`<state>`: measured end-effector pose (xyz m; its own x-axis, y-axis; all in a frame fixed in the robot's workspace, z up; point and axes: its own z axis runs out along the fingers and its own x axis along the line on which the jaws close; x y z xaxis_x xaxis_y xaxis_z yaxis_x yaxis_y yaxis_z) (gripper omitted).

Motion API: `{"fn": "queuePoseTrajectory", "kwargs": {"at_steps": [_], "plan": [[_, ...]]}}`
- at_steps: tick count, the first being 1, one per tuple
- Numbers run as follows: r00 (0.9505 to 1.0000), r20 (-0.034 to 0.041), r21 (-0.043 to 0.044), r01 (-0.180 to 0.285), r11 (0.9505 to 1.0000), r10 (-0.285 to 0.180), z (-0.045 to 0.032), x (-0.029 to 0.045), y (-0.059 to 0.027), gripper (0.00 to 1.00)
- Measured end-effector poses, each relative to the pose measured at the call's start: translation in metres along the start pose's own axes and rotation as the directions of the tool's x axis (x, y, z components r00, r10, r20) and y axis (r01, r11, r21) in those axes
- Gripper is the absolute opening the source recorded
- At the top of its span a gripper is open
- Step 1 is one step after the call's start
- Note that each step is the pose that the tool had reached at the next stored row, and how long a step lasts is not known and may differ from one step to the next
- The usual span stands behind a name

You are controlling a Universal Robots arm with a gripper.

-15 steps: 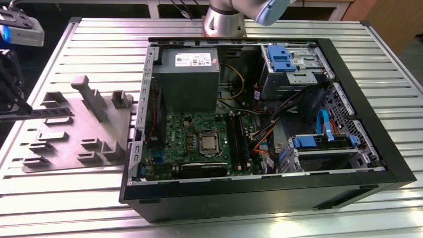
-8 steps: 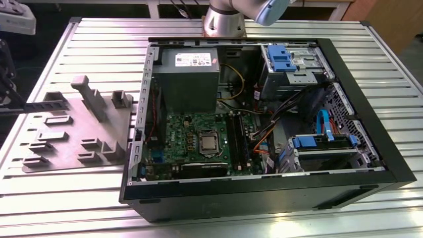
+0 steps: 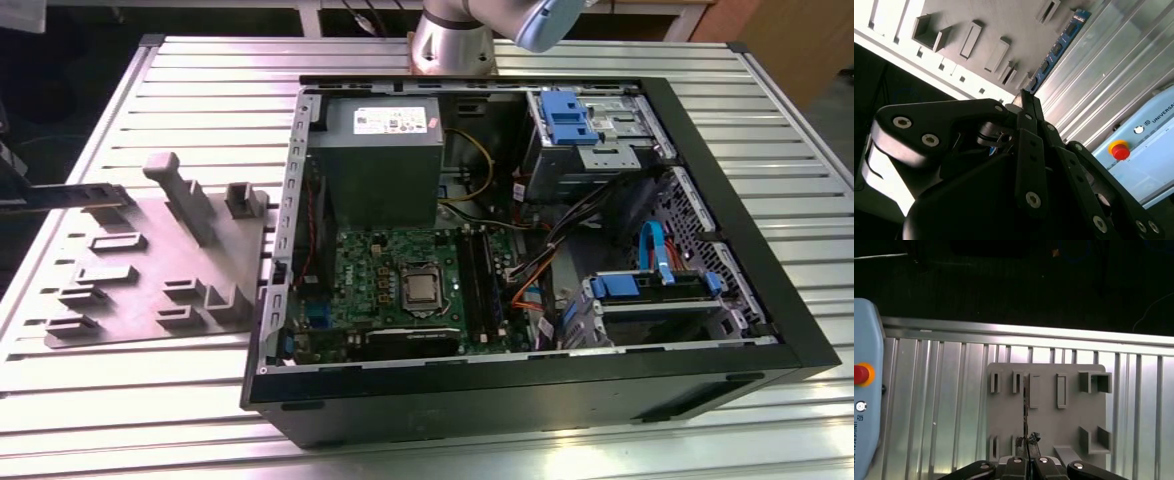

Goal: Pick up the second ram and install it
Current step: 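Pick up the second ram and move it above second insertion slot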

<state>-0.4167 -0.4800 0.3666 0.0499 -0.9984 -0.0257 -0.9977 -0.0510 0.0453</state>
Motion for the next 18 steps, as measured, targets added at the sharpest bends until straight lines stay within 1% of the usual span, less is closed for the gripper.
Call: {"fn": "queuePoseTrajectory", "kwargs": {"at_steps": [13, 18], "plan": [[1.0, 0.0, 0.0001, 0.0, 1.0, 0.0, -0.037, -0.0016, 0.0017, 0.11], [1.0, 0.0001, 0.0001, 0.0, 1.0, 0.0, -0.0381, -0.0017, 0.0017, 0.11]]}}
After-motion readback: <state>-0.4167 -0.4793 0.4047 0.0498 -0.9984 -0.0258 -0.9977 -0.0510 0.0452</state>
